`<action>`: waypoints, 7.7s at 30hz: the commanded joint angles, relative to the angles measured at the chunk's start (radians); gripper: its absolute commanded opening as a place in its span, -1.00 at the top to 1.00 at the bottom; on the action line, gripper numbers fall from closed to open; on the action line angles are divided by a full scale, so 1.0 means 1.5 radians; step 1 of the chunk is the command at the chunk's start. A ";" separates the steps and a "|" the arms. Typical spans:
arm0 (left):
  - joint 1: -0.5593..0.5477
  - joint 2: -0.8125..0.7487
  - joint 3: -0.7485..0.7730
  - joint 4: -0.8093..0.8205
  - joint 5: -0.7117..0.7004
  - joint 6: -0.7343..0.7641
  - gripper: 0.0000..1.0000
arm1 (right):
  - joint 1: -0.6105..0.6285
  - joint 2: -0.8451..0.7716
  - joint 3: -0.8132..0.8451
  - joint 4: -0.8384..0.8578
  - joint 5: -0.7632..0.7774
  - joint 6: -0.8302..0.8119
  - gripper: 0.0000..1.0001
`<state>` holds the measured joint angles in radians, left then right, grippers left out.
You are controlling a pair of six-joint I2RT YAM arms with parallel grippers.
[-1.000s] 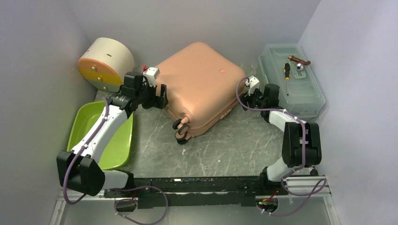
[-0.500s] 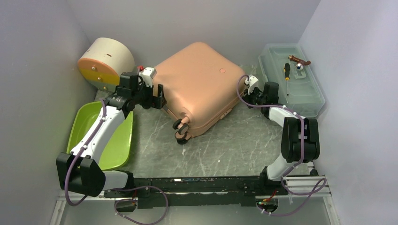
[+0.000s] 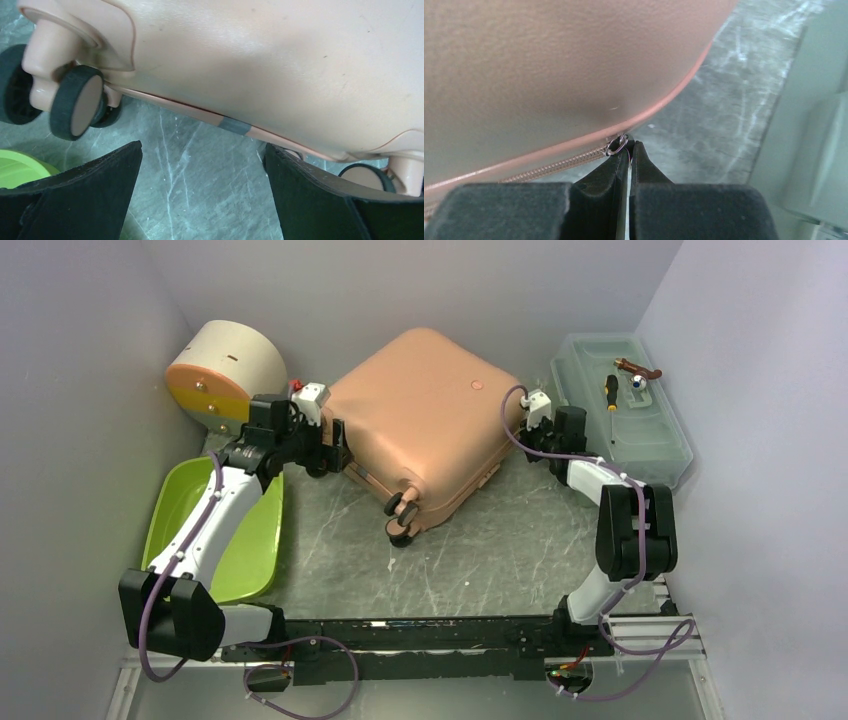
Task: Open, take out, and arrange the luggage
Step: Adjust the luggage at the center of the board, then hold the wheels of the luggage, then pick up the zipper from the luggage, then unzip the zipper of the luggage.
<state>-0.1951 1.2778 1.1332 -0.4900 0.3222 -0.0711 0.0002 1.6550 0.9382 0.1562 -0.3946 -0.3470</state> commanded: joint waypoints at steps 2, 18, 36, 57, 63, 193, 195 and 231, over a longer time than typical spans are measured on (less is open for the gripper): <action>0.008 -0.023 -0.002 0.018 0.031 0.004 -0.99 | -0.004 0.013 0.051 0.072 0.259 0.000 1.00; -0.131 0.020 0.193 -0.179 0.279 0.277 -0.99 | 0.007 -0.026 0.027 0.035 0.178 -0.006 0.87; -0.413 0.174 0.220 -0.204 -0.109 0.259 -0.99 | -0.110 -0.063 0.036 -0.014 0.051 0.041 0.33; -0.354 0.083 0.129 -0.238 -0.116 0.300 1.00 | -0.111 -0.077 -0.015 0.011 -0.114 -0.020 0.22; -0.282 0.012 0.065 -0.234 -0.071 0.325 1.00 | -0.111 -0.090 -0.044 0.029 -0.215 -0.067 0.07; -0.053 0.816 0.765 0.381 -0.496 0.497 1.00 | 0.022 0.253 0.418 -0.203 -0.146 -0.083 1.00; -0.067 0.812 0.740 0.365 -0.450 0.502 1.00 | 0.019 0.252 0.417 -0.211 -0.172 -0.115 1.00; -0.251 0.751 0.591 0.013 -0.039 0.546 1.00 | 0.088 -0.032 0.061 -0.394 -0.401 -0.404 1.00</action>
<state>-0.3382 2.3482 2.1300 0.0208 -0.0036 0.8337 0.0101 1.6642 1.1473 -0.4377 -0.8085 -1.0782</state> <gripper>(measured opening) 0.008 0.044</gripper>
